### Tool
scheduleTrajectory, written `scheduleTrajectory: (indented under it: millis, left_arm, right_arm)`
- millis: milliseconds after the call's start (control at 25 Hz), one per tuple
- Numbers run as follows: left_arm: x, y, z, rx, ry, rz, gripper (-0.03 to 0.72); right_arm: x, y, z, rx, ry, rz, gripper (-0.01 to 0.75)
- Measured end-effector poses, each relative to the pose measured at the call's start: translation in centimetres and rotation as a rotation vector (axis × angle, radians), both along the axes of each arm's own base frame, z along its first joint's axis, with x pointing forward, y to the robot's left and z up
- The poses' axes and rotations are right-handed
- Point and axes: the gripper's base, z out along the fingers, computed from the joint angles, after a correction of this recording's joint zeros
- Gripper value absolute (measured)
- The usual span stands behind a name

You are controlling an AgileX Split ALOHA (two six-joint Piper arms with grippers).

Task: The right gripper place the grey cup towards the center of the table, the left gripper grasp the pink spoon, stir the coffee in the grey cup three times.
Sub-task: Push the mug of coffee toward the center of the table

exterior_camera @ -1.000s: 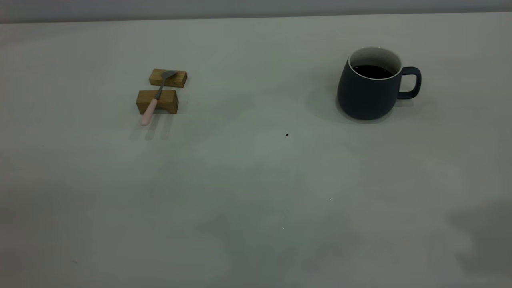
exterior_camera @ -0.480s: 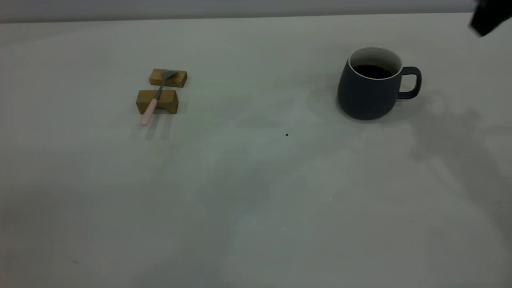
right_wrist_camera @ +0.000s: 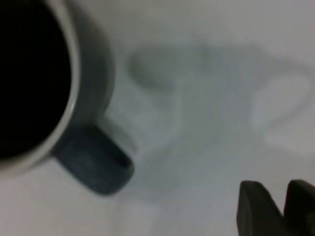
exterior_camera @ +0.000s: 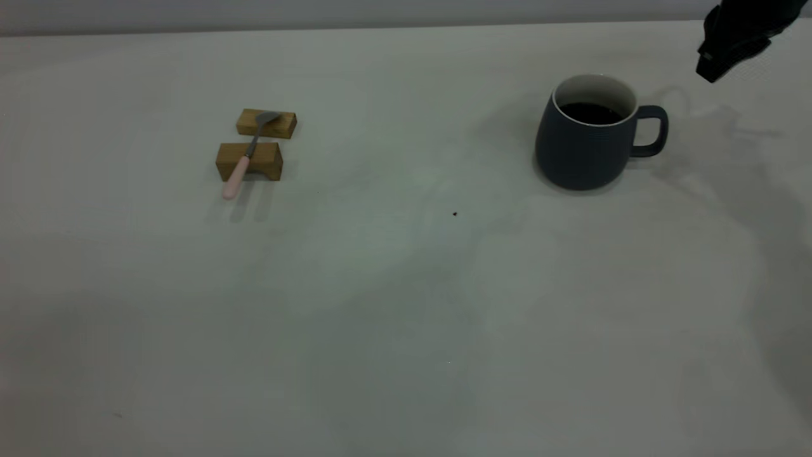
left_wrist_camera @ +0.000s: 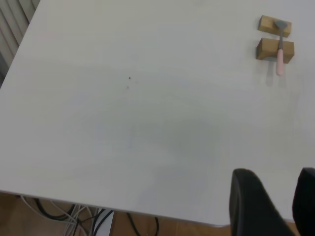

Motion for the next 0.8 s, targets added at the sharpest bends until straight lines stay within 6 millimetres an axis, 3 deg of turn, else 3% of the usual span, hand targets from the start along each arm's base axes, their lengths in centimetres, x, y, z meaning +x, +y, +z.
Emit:
scheduleTrajectory:
  millis: [320, 640, 800]
  left_arm:
    - [0.0, 0.0, 0.0, 0.000, 0.000, 0.000, 0.289]
    - [0.0, 0.0, 0.0, 0.000, 0.000, 0.000, 0.289]
    - [0.0, 0.0, 0.0, 0.000, 0.000, 0.000, 0.289]
  right_arm:
    - [-0.5, 0.4, -0.1, 0.006, 0.060, 0.119, 0.200]
    - [-0.7, 1.0, -0.1, -0.064, 0.041, 0.421, 0.509]
    - [-0.8, 1.4, -0.1, -0.088, 0.026, 0.569, 0.574]
